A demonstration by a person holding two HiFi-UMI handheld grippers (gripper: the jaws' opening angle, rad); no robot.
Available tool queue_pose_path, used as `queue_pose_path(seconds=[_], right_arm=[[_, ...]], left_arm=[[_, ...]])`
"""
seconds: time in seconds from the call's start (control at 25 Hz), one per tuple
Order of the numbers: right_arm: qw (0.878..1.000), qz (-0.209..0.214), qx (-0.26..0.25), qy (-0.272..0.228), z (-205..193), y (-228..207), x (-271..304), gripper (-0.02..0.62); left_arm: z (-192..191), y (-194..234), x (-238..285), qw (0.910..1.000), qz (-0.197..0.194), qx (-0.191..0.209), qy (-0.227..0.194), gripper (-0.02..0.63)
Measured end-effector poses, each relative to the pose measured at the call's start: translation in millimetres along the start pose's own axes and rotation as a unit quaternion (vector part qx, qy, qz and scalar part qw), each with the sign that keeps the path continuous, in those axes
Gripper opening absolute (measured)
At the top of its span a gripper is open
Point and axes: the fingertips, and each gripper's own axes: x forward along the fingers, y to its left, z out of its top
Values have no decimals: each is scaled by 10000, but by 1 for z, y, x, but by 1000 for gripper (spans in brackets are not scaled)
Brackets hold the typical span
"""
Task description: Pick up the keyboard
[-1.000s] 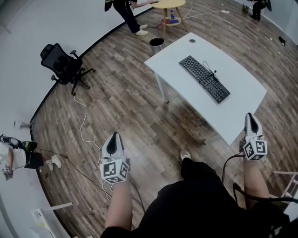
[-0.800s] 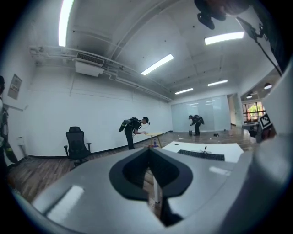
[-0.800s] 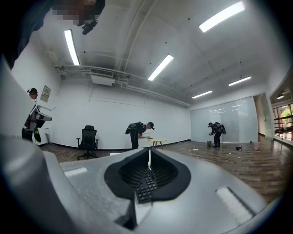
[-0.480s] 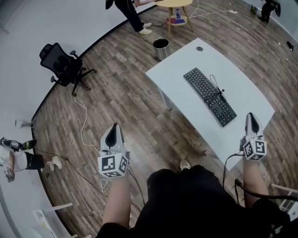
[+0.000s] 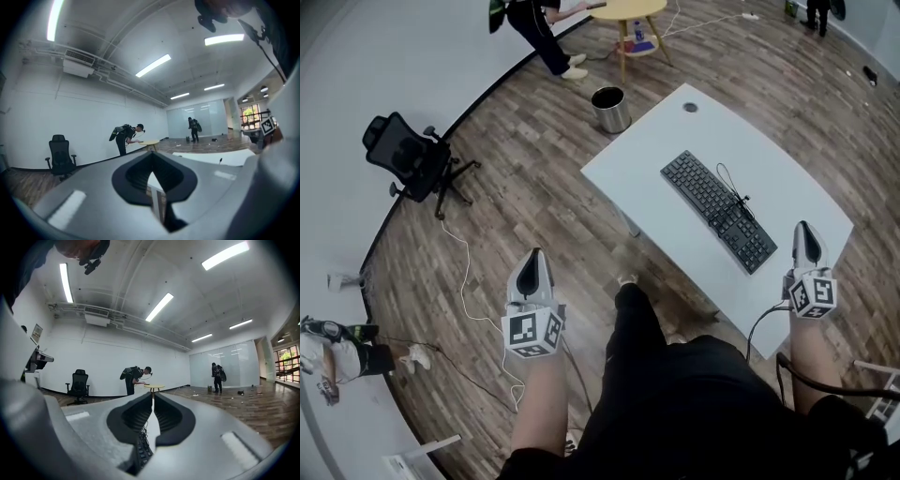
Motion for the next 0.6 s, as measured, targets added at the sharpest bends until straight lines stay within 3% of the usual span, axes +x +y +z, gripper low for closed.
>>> queue_pose_path(seconds=[0.48,0.6], right_arm=[[9930,-1183,4,66,-10,-29,19,3],[9842,-1764,13,135,-9,-40,0,3]], left_arm=[[17,-5,174,9933,-1137,120,-159,2],[21,-25,225,9849,-1719,176,-135,2]])
